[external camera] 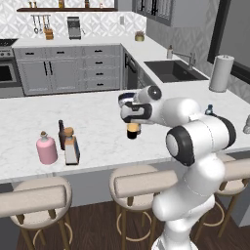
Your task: Move the plastic bottles in the middle to the plastics group, and the glass bottles in the middle to the glass group.
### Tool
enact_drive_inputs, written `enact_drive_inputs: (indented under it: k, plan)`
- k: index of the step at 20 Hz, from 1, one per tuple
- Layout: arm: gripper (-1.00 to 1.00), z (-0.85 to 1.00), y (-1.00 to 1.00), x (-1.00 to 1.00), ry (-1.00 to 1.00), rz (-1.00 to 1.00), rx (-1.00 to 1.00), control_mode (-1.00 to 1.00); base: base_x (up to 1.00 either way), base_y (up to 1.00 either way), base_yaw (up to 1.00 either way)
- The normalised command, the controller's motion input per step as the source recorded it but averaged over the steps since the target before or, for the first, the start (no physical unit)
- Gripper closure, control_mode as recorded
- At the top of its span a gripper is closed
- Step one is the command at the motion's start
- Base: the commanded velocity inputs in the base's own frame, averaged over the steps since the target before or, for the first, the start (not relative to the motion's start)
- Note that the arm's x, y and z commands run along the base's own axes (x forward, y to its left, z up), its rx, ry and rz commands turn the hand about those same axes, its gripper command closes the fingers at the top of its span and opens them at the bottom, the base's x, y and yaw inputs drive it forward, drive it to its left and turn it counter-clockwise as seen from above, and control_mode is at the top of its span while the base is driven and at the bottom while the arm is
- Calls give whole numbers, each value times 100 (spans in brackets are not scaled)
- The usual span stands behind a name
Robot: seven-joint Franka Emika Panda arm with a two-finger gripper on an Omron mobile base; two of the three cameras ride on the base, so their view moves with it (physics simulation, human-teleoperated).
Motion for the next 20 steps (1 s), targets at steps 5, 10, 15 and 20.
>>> enact_drive_inputs:
  k: [5,10,15,20]
  plan:
    - [100,24,51,-2,0,9,0,-100,0,0,0]
    - [100,6,68,-3,0,20,0,-100,0,0,0]
    - [100,0,79,-9,0,26,0,-100,0,0,0]
    - [100,0,72,-16,0,28,-1,-100,0,0,0]
